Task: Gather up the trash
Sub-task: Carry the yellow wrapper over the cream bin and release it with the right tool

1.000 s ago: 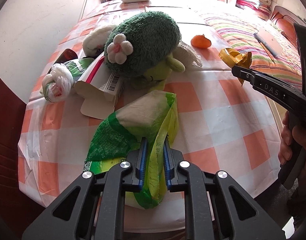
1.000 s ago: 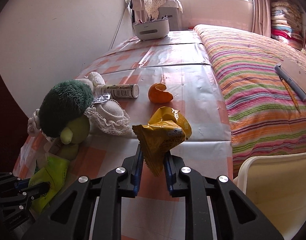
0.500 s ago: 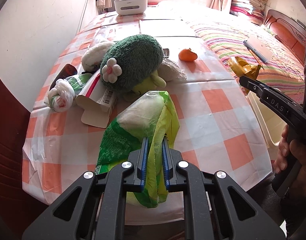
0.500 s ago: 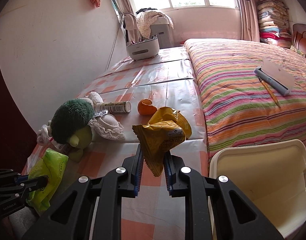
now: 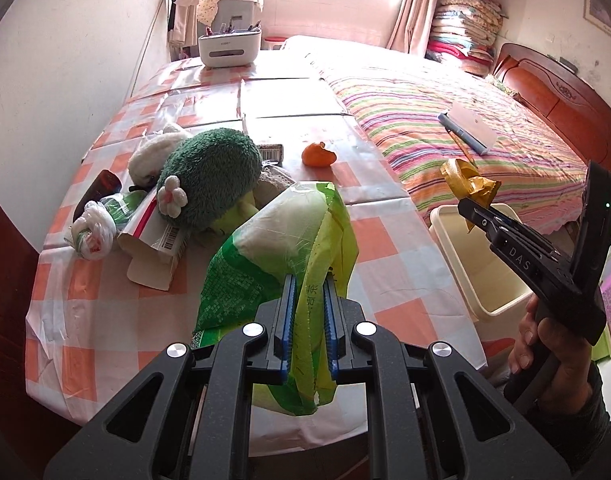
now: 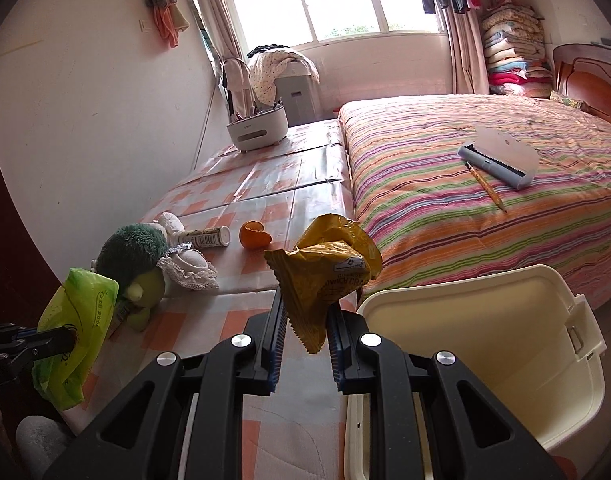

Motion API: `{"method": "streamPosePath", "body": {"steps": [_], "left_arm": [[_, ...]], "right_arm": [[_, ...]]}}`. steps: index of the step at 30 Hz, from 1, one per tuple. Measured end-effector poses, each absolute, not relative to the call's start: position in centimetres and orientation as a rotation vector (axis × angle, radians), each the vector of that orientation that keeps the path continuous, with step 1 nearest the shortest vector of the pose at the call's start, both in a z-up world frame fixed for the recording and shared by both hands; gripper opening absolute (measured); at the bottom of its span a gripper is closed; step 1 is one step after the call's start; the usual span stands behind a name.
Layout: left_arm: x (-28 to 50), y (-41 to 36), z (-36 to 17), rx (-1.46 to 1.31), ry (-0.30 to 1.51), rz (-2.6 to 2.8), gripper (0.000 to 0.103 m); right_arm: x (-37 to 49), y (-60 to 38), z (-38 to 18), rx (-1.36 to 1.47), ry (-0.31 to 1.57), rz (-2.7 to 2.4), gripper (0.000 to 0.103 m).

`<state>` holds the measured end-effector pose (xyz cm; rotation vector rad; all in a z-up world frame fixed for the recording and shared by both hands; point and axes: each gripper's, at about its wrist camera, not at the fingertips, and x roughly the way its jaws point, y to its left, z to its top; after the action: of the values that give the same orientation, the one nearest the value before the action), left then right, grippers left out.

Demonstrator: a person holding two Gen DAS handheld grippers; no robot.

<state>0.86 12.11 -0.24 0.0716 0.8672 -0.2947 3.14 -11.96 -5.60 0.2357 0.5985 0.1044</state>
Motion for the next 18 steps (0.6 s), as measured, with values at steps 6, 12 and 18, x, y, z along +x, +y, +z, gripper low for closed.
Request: {"method": "streamPosePath", "body": {"steps": [6,12,18], "left_arm": [[0.4,10.7,0.8,0.057,0.842,-0.348,0.012],[0.2,8.1,1.3,0.081,0.829,-0.398,0.012],[-0.2,4.5,1.7,0.112,0.82,-0.481,0.013]], "right_arm": [[1.3,-14.1,-5.4,0.284,0.559,0.052,0.019],[-1.3,-16.2,-6.0,0.343,0.536,-0.077,0.019],[-2.3,-17.9,-6.5,0.388,0.531,-0.165,0.022]]}}
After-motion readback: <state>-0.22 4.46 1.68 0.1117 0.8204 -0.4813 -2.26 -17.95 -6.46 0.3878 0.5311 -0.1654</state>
